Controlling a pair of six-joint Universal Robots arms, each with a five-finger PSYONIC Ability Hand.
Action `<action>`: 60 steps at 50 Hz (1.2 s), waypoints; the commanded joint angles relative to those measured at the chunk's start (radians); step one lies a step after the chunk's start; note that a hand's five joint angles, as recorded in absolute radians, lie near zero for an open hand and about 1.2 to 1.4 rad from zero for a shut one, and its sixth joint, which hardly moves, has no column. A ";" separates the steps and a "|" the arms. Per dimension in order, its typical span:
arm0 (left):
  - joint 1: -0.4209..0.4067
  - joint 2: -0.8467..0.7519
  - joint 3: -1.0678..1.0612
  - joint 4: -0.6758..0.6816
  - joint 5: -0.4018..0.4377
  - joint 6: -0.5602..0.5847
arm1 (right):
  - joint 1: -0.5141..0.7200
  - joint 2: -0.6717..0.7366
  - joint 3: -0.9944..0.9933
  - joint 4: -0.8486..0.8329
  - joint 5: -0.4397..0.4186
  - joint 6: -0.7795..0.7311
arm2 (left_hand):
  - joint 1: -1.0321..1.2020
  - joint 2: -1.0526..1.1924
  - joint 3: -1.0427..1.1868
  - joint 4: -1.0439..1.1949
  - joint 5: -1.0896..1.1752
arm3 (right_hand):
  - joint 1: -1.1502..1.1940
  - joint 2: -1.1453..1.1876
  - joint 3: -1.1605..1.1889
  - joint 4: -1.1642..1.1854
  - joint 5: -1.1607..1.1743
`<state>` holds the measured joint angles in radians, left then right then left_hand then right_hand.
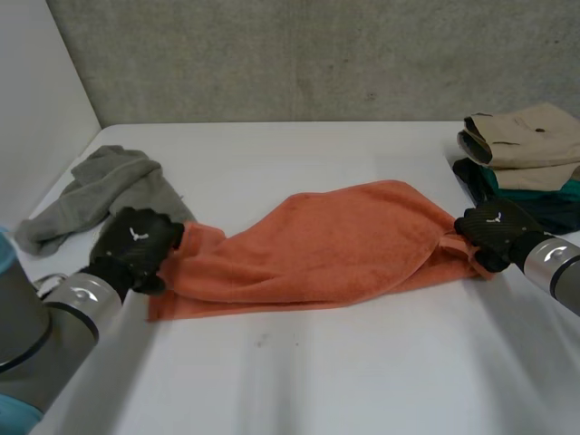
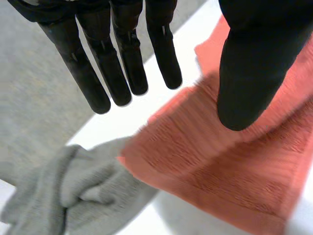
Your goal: Fold the laundry.
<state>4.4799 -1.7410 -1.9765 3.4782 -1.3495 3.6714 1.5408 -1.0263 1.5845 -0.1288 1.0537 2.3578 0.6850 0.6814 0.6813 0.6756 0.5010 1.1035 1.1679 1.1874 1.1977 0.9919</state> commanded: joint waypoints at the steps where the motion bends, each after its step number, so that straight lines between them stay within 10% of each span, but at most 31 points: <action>1: -0.014 0.081 -0.035 -0.033 0.032 -0.010 | -0.001 0.000 0.000 -0.002 0.000 0.000 | 0.473 0.477 0.477 0.483 0.483 | 0.293 0.228 0.209 0.199 0.230; 13: -0.022 -0.041 -0.045 -0.182 0.036 0.004 | 0.001 -0.003 -0.001 0.000 0.002 0.000 | 0.468 0.472 0.472 0.478 0.478 | 0.293 0.228 0.209 0.199 0.230; 20: 0.005 -0.155 0.039 -0.137 0.033 0.004 | 0.005 -0.003 0.000 0.001 0.002 0.000 | -0.025 -0.021 -0.021 -0.016 -0.016 | 0.293 0.228 0.209 0.199 0.230; 43: -0.007 -0.382 0.297 -0.110 0.021 0.033 | 0.001 -0.003 0.002 0.003 0.003 -0.008 | -0.005 -0.001 -0.001 0.005 0.005 | 0.293 0.228 0.209 0.199 0.230; 54: -0.015 -0.449 0.393 -0.113 0.021 0.059 | -0.001 -0.003 0.002 0.003 0.005 -0.008 | 0.710 0.713 0.714 0.719 0.719 | 0.293 0.228 0.209 0.199 0.230; 60: -0.027 -0.440 0.424 -0.113 0.016 0.053 | -0.002 -0.003 0.000 0.003 0.005 -0.006 | 0.711 0.715 0.715 0.721 0.721 | 0.293 0.228 0.209 0.199 0.230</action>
<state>4.4642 -2.1884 -1.5809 3.3653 -1.3291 3.7314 1.5402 -1.0293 1.5860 -0.1260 1.0584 2.3505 1.1325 1.1894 1.1810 1.1935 0.9859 1.1035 1.1679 1.1874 1.1977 0.9919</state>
